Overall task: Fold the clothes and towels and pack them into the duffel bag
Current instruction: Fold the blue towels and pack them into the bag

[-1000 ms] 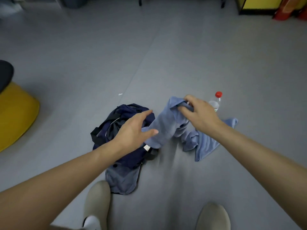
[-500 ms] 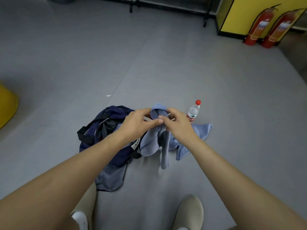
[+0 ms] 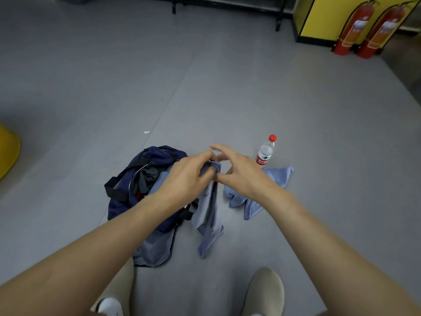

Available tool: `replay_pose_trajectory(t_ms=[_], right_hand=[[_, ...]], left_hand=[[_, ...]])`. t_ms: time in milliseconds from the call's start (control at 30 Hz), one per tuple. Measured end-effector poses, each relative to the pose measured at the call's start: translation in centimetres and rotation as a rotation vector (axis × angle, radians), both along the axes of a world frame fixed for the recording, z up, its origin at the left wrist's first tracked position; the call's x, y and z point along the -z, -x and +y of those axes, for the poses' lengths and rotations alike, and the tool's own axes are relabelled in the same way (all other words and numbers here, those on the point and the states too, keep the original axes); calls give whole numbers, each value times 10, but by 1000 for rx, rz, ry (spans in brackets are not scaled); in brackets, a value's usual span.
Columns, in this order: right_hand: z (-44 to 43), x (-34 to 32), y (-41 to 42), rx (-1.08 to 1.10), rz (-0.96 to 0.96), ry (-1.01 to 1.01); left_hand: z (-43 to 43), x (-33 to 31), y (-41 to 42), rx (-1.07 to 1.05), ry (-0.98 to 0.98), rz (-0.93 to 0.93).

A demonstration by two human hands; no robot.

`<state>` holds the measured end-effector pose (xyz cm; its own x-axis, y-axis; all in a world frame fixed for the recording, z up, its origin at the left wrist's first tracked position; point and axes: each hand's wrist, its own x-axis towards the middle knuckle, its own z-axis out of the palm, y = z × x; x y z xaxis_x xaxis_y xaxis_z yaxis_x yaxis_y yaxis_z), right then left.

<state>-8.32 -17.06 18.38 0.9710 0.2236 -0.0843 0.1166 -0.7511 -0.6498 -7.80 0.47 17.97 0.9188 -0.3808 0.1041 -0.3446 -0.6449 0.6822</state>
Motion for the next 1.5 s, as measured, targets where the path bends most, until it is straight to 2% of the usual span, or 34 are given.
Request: replay_pose_trajectory(t_ms=[133,300,467,667,833,933,1100,1200,1267,1400,1500], right_hand=[[3,-5,4,-1,-36,54],[-2,-7,8,81,-125,21],[-8,-12,11,177,-112,-115],[-10,-9,20,79,-41,69],[-2,-11,19,52,-132,119],[-2,-19,21,89,-97,42],[-12,-17,21,101,124,-196],[-31,-13,13,153,82,-249],[-47,-12,7,157,30,-173],[-80,-8,-18,263,-97,-70],[-93,-22,-39,336,-203,-56]], left_hand=[[3,-2,-2,12,-2,-6],[4,-3,-5,-17,87,52],[9,10,-7,-19,-33,57],[15,10,-9,-55,27,43],[13,8,-9,-7,31,5],[15,8,-12,5,-10,-54],[24,20,-19,33,-124,-18],[39,36,-32,-26,-227,-8],[49,42,-42,-90,-252,-2],[56,35,-76,-155,-237,5],[43,11,-110,-202,-136,-91]])
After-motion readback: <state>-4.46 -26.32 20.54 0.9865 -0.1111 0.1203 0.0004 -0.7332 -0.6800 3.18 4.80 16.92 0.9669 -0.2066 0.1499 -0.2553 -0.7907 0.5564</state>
